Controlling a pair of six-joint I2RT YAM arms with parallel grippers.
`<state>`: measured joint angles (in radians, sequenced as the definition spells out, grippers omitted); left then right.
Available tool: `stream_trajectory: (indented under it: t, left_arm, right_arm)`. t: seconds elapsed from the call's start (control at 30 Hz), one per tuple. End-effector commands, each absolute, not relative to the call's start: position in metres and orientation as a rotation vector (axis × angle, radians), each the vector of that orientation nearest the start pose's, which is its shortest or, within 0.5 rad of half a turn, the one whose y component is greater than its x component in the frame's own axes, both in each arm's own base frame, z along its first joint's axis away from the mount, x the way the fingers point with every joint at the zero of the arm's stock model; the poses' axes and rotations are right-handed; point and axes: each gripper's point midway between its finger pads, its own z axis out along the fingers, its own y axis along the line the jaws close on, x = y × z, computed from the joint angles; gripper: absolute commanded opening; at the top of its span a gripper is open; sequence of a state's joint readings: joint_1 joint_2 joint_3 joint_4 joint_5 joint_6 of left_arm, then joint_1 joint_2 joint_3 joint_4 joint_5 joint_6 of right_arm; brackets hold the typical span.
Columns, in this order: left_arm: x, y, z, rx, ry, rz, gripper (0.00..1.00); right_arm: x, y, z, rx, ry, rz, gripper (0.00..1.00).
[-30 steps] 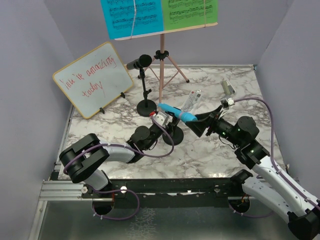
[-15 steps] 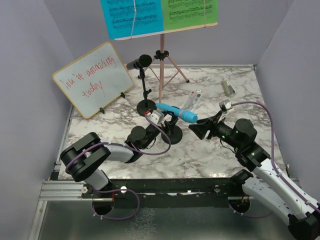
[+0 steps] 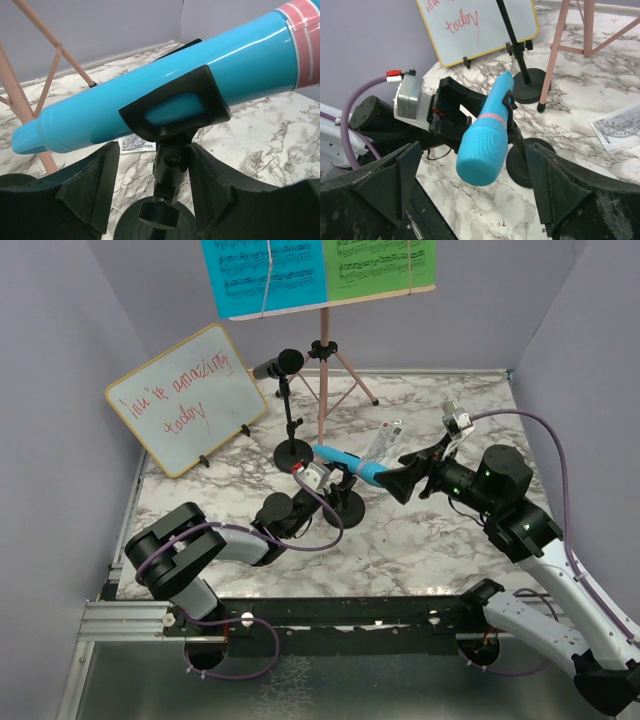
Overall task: Pack up the instrument practice props
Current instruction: Remove the microphone from the microphone stand.
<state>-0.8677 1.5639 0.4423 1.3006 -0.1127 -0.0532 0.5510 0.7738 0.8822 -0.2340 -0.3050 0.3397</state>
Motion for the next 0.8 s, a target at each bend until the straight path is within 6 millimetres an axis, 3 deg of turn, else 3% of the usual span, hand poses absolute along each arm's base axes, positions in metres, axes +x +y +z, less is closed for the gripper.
stream_trajectory:
  t: [0.0,0.07,0.3,0.5,0.67,0.77]
  left_arm:
    - [0.293,-0.321,0.189,0.493,1.321,-0.693,0.62]
    - [0.293,-0.322,0.189,0.492,1.323,-0.695,0.61]
    - [0.297,-0.323,0.193,0.481,1.315,-0.688,0.61]
    - [0.302,-0.329,0.194,0.46,1.32,-0.707,0.58]
    - [0.305,-0.332,0.192,0.423,1.334,-0.732,0.34]
    - [0.308,-0.324,0.193,0.364,1.336,-0.723,0.21]
  right_arm:
    - [0.218,0.226,0.31,-0.445,1.818,0.983,0.94]
    - [0.225,0.231,0.304,-0.437,1.854,0.983,0.91]
    - [0.233,0.239,0.278,-0.433,1.927,0.996,0.69]
    - [0.224,0.243,0.266,-0.458,1.927,1.043,0.43]
    - [0.22,0.241,0.254,-0.467,1.932,1.045,0.24]
    - [0.216,0.238,0.244,-0.469,1.933,1.041,0.19]
